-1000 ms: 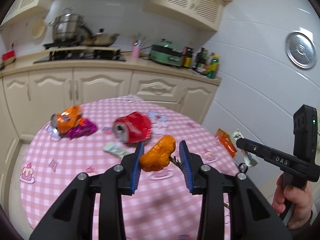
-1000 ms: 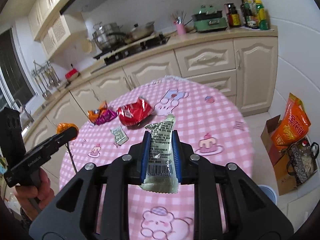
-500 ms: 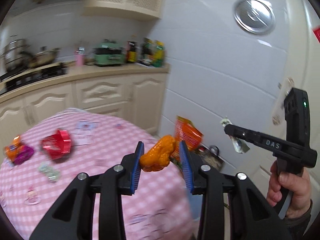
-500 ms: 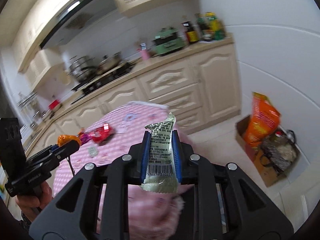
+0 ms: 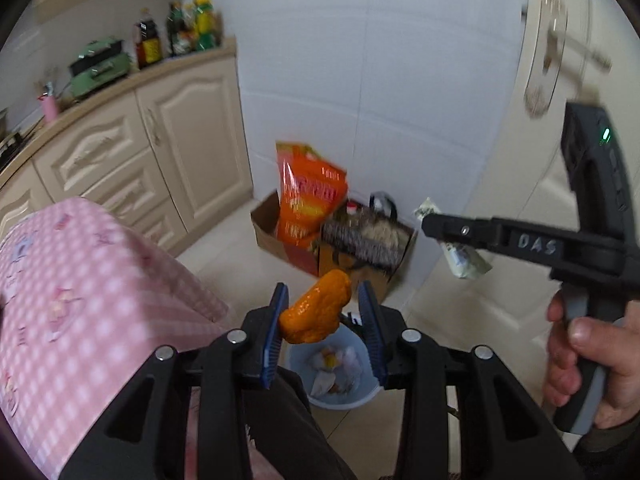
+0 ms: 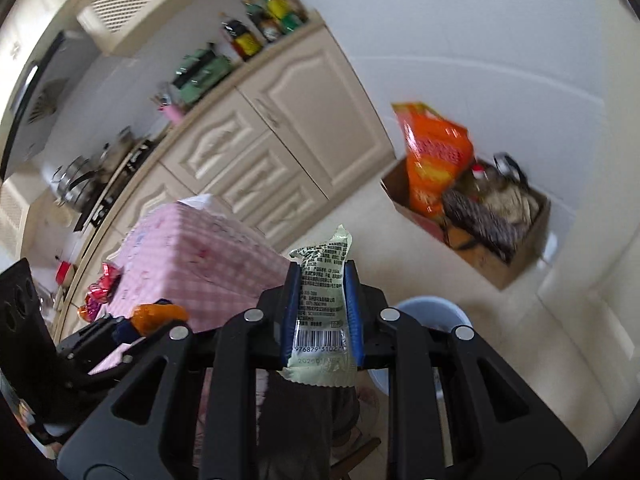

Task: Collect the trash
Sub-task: 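Open both tools to drop the items into the blue bin, then move both open tools back over the pink table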

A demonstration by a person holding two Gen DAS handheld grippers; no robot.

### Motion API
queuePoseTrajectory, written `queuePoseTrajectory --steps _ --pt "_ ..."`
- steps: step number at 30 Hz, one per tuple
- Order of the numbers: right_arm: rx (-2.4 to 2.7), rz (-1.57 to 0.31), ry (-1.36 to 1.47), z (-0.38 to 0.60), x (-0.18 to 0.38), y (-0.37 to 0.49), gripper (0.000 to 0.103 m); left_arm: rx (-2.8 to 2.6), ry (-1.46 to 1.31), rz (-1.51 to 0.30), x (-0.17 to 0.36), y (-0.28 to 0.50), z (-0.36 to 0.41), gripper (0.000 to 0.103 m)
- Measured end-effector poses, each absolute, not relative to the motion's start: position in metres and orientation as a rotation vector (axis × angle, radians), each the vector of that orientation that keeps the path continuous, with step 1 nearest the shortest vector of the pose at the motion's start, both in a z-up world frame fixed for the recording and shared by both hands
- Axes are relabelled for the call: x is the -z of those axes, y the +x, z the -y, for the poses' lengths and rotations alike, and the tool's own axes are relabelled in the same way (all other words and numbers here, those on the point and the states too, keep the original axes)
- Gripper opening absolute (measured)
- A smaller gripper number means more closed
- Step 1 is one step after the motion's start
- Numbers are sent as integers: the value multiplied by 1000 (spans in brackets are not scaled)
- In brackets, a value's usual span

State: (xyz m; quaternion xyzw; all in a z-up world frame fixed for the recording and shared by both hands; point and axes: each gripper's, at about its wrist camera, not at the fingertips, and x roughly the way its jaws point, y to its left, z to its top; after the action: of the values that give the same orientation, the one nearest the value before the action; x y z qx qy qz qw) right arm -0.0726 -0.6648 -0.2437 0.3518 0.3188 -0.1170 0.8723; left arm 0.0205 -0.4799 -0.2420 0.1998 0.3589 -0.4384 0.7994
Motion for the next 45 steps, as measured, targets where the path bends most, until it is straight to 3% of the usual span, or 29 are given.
queuePoseTrajectory --steps 13,14,15,16,18,21,24,35,45 --pt "248 -816 914 708 349 -31 25 830 635 -975 362 56 561 39" --pt "242 -836 946 712 362 -27 25 811 644 -986 369 59 566 43" --pt "240 -851 969 714 370 -25 26 798 649 -992 374 62 568 61" --pt "244 -862 991 716 378 -24 31 774 657 -989 378 66 570 80" --pt "276 -856 1001 719 386 -27 81 734 664 -959 380 72 571 86" --pt "290 -842 1014 719 387 -34 81 728 659 -973 380 74 570 86" --pt "312 -834 1005 718 383 -41 97 721 635 -972 374 75 568 86" --pt "371 -797 955 712 343 -55 97 783 559 -881 313 46 546 90" --pt "296 -702 855 673 261 -40 97 840 447 -753 230 25 489 94"
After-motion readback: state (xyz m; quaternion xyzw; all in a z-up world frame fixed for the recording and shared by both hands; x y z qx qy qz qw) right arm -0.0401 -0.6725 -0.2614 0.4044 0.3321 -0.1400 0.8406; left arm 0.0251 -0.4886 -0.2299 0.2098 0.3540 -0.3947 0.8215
